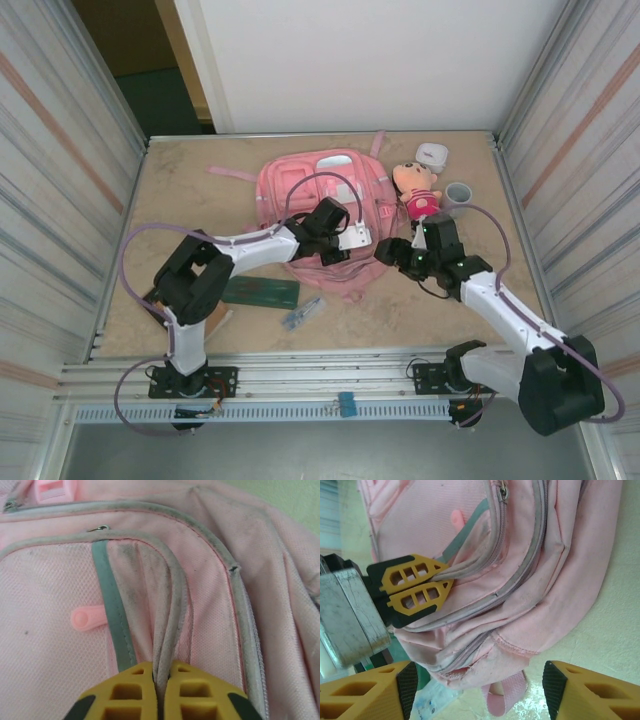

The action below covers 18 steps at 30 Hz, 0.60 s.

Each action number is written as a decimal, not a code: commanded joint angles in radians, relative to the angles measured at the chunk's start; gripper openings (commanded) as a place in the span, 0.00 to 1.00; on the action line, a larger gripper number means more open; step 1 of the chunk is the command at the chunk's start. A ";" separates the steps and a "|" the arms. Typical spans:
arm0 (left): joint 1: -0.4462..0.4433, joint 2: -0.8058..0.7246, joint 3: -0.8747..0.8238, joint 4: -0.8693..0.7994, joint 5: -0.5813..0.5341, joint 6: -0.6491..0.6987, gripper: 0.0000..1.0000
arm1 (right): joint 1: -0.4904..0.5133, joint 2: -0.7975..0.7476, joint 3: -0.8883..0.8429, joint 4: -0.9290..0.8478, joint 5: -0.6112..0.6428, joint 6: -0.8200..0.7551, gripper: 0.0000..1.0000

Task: Pack books, pencil case, and school supplies into a backpack

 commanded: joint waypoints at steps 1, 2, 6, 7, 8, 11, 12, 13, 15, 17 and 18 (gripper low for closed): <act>0.013 -0.112 -0.035 -0.010 -0.006 0.003 0.00 | 0.005 -0.056 -0.006 0.020 0.039 -0.007 0.69; 0.016 -0.131 -0.029 -0.032 0.020 0.013 0.00 | 0.000 -0.069 -0.002 0.019 0.042 -0.019 0.70; 0.045 -0.168 0.069 -0.150 0.104 0.007 0.00 | -0.029 -0.074 0.033 0.023 0.029 -0.053 0.70; 0.053 -0.172 0.100 -0.178 0.125 0.004 0.00 | -0.035 -0.068 0.042 0.023 0.026 -0.057 0.70; 0.064 -0.177 0.139 -0.213 0.151 0.003 0.00 | -0.043 -0.067 0.054 0.024 0.024 -0.062 0.70; 0.093 -0.194 0.226 -0.292 0.219 0.007 0.00 | -0.047 -0.085 0.073 0.043 0.055 -0.076 0.72; 0.100 -0.200 0.244 -0.316 0.246 0.010 0.00 | -0.048 -0.099 0.074 0.056 0.067 -0.086 0.73; 0.111 -0.209 0.268 -0.344 0.267 0.014 0.00 | -0.051 -0.112 0.075 0.062 0.087 -0.102 0.74; 0.127 -0.221 0.303 -0.404 0.315 0.033 0.00 | -0.066 -0.130 0.086 0.061 0.105 -0.134 0.76; 0.145 -0.238 0.327 -0.472 0.366 0.065 0.00 | -0.098 -0.142 0.087 0.057 0.107 -0.136 0.81; 0.154 -0.246 0.332 -0.493 0.393 0.077 0.00 | -0.120 -0.142 0.083 0.064 0.083 -0.129 0.90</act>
